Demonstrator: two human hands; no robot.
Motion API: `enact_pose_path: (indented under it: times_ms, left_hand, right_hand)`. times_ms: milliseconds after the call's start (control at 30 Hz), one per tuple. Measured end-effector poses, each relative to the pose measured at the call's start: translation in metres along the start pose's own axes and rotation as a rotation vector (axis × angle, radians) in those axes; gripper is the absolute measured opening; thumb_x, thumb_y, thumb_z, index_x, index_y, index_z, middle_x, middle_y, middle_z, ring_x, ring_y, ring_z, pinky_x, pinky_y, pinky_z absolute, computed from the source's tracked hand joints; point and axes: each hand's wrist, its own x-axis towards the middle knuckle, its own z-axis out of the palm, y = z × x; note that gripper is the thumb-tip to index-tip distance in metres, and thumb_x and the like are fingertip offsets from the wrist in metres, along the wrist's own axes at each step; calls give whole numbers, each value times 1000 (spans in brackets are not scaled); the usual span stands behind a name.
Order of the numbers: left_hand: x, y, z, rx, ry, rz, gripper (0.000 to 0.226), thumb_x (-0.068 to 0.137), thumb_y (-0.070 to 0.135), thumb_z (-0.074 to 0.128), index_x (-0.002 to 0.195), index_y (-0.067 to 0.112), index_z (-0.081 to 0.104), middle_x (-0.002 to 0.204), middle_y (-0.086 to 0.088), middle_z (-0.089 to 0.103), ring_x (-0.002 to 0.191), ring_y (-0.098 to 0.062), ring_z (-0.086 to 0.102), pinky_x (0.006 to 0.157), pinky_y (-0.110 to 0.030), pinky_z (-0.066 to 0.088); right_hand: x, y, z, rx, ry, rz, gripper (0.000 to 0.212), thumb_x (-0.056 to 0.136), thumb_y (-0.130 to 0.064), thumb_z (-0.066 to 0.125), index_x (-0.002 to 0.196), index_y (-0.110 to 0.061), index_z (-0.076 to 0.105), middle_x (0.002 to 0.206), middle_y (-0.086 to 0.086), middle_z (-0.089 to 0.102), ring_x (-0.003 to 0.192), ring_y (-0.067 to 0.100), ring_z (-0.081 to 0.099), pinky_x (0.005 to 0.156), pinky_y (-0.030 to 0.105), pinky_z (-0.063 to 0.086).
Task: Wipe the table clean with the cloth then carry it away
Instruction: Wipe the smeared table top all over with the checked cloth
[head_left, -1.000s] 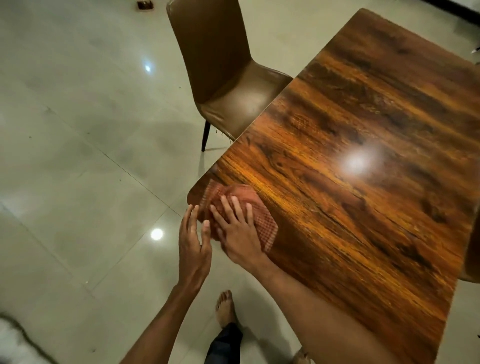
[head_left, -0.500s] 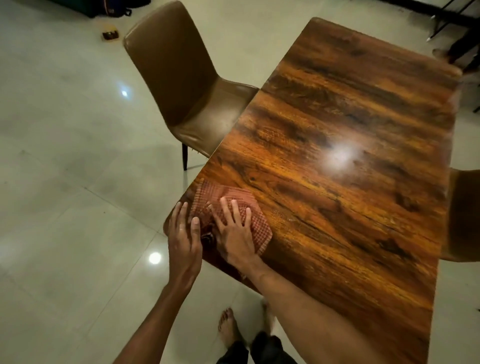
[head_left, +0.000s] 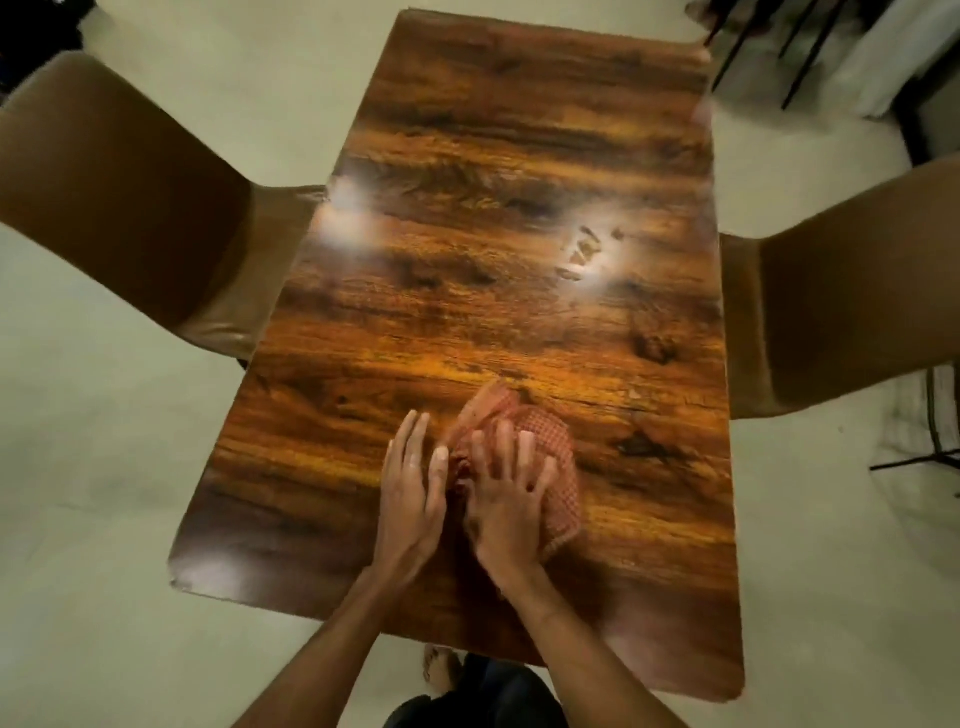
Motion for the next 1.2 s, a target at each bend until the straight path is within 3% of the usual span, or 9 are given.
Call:
enact_pose_path:
  times_ms: [100,233,333,433,633,800,1000,1100,1200]
  left_hand:
    - [10,8,8,23,-53,34,59,104,50,30,157,24,31,167,6,23,153,-9,22,125,-48,24]
    - [22,7,6,-19,-68,31,65,101,61,28,157,30,29,166,13,21,152,-6,20,124,-48,25]
    - [31,2,-1,-34,-54,26,63,102,62,27,157,32,28,166,14,21,152,-5,20,124,-48,26]
    - [39,-7,-12,-44,-39,29,62,102,61,28,157,32,29,166,14,21,152,-5,19,124,-48,27]
    - [63,-48,-67,-28,61,-1,62,102,61,28,156,30,33,165,10,26,152,-9,24,123,-50,27]
    - [93,-104,-143,-56,115,-61,60,101,63,26,155,37,29,166,12,25,153,-9,22,125,-47,24]
    - [119,-173,-232,-25,195,-98,60,104,59,27,157,30,31,166,6,27,151,-6,22,122,-36,24]
    - [128,-198,-262,-6,258,-114,60,104,58,27,155,27,34,164,4,30,150,-7,25,118,-32,26]
    - [130,-203,-278,-53,283,-133,55,106,50,31,155,24,35,164,3,30,151,-13,28,119,-36,28]
  right_hand:
    - [0,15,-4,15,-14,-138,65,106,-48,28,166,-38,4,175,-1,-6,161,27,-7,125,65,6]
    - [4,112,-37,-2,17,257,59,110,-48,20,165,-41,-1,175,-1,-8,160,28,-7,124,67,3]
    - [27,147,-63,33,5,457,64,109,-44,31,166,-34,4,175,5,-6,160,34,-7,122,71,2]
    - [58,103,-61,16,8,436,64,109,-42,32,167,-29,7,175,8,-6,159,39,-5,121,72,2]
    - [80,-55,-11,-36,-95,-66,62,108,-49,27,166,-36,9,175,0,-3,161,32,-1,123,68,-1]
    - [128,-86,-3,-58,-89,103,66,107,-43,34,166,-35,6,175,2,-6,160,35,-4,121,73,1]
    - [187,-242,33,-102,-108,-258,63,103,-47,16,165,-36,12,175,1,4,160,33,5,123,69,2]
    - [214,-270,36,-115,-96,-118,60,108,-45,24,166,-37,8,175,1,0,160,32,0,123,69,1]
    - [162,-297,48,-130,-86,-111,62,108,-48,22,166,-34,5,175,4,-2,161,34,-1,122,69,5]
